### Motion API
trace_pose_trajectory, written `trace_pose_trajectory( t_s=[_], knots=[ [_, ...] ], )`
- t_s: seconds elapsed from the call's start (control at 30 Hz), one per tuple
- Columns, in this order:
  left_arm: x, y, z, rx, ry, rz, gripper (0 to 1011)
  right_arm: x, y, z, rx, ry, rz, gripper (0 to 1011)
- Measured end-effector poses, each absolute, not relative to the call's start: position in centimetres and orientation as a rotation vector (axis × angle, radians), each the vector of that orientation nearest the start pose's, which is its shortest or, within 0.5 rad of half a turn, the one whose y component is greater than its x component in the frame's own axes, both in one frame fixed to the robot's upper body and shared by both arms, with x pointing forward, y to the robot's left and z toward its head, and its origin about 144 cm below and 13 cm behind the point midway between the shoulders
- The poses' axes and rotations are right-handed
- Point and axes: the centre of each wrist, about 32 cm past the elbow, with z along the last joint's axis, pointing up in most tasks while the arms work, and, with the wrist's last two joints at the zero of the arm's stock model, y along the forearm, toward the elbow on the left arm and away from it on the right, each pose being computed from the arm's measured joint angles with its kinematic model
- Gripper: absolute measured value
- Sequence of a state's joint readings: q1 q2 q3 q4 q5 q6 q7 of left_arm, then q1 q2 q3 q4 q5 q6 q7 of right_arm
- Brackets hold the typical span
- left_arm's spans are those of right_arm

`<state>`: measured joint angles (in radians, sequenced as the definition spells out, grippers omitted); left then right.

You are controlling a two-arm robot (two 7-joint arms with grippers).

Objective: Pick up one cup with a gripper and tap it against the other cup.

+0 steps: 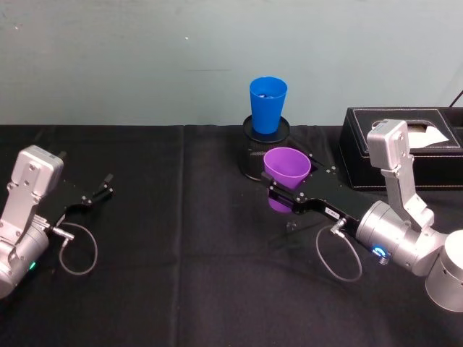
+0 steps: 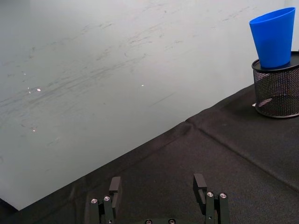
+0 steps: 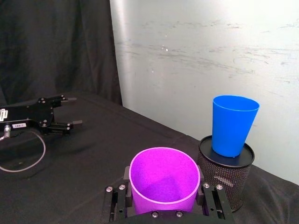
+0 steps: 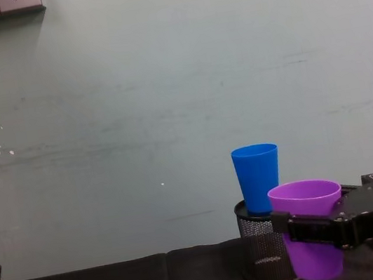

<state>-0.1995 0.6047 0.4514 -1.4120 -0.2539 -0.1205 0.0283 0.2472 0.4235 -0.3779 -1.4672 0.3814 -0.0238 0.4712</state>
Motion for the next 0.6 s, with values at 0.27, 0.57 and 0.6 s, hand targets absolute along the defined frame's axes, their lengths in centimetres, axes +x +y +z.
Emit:
trace_pose_trajectory(
  t_s=[0.27, 0.57, 0.6],
  knots=[
    [48.86, 30.97, 113.98, 0.304, -0.285, 1.248, 1000, 51.07, -25.41, 117.43, -0.068, -0.074, -0.801, 734],
    [48.86, 30.96, 113.98, 0.304, -0.285, 1.248, 1000, 51.07, -25.41, 117.43, -0.068, -0.074, -0.801, 734],
    [48.86, 30.97, 113.98, 0.305, -0.285, 1.248, 1000, 51.07, -25.41, 117.42, -0.068, -0.074, -0.801, 733]
  ],
)
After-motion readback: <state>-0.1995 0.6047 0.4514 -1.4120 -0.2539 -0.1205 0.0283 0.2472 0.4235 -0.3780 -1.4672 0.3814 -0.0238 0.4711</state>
